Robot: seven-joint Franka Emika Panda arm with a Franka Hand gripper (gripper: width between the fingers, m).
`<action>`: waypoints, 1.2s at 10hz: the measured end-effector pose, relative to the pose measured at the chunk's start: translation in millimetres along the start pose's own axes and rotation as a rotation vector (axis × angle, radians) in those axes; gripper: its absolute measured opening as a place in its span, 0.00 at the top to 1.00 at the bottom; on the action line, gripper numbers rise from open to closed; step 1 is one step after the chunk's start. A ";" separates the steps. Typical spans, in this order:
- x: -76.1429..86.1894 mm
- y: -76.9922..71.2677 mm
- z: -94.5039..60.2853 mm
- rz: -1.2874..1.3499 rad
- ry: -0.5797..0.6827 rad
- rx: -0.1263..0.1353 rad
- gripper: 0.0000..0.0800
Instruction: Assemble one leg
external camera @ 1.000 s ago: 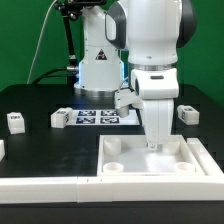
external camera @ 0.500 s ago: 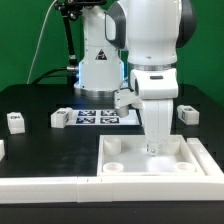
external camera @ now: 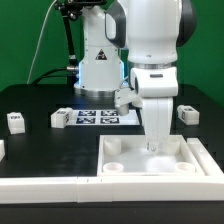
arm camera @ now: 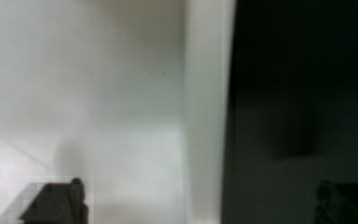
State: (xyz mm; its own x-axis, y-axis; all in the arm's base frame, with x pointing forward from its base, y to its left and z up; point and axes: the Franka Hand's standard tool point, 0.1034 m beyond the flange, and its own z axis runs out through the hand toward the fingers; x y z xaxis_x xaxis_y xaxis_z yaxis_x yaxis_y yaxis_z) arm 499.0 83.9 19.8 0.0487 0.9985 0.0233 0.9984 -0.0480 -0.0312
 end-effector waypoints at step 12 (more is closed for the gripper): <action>17.6 -62.7 -19.6 0.801 0.010 -0.017 0.19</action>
Offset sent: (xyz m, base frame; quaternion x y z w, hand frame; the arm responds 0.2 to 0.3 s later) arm -0.0267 0.0040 0.0265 0.0009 0.0046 0.0955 0.9954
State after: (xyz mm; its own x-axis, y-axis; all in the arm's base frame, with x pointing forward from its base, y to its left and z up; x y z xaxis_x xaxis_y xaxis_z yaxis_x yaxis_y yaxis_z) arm 437.9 104.1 41.7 0.7514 0.6597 0.0092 0.6597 -0.7510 -0.0269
